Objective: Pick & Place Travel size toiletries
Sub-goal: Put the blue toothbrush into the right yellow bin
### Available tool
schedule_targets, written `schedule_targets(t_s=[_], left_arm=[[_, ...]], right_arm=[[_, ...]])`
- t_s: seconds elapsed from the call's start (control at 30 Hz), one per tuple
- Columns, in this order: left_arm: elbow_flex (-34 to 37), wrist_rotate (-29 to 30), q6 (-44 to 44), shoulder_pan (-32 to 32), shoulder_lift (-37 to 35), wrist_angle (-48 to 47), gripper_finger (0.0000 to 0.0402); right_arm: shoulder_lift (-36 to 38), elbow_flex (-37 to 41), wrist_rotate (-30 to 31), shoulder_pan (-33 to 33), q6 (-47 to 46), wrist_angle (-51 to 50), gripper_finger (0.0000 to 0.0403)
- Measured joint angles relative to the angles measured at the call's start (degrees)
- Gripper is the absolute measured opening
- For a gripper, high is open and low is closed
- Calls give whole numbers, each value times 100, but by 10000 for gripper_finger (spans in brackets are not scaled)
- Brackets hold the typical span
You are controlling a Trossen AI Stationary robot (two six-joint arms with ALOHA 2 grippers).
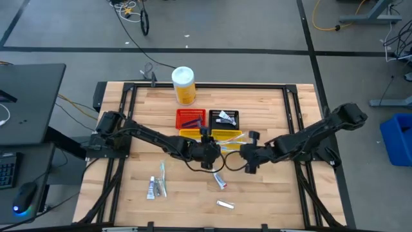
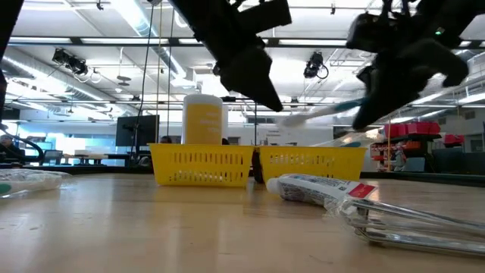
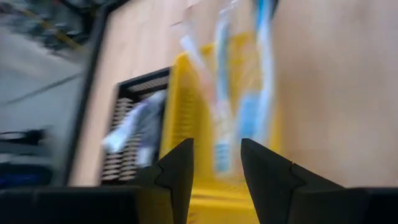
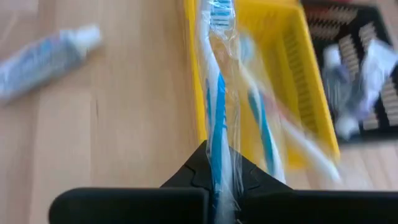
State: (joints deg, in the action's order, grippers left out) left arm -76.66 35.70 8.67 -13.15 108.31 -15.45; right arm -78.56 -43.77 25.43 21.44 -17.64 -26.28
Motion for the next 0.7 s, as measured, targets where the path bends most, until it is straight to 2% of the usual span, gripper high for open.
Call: schedule_targets(t_s=[0.1,0.17,0.23,0.33,0.47,0.57,0.7], left_arm=[[-100,657,249,3,0,-282,144],[-269,805,209,5,0,-542,144],[-453,804,57,14,0,-924,144],[-762,816,-30,25,-84,-2029,144],[-966,782,-629,150,-446,-3170,144],[-900,529,-1169,284,-818,-3471,144],[-618,303,-1500,404,-1221,-3341,144]], right_arm=[[315,0,-404,-94,-58,-768,13],[412,2,-669,-205,-145,-1069,12],[437,2,-913,-330,-163,-1269,12],[436,2,-1269,-535,-165,-1206,12],[436,-80,-1370,-766,-298,-1287,12],[436,-297,-1368,-951,-541,-1269,13],[401,-525,-1531,-1161,-439,-1159,16]])
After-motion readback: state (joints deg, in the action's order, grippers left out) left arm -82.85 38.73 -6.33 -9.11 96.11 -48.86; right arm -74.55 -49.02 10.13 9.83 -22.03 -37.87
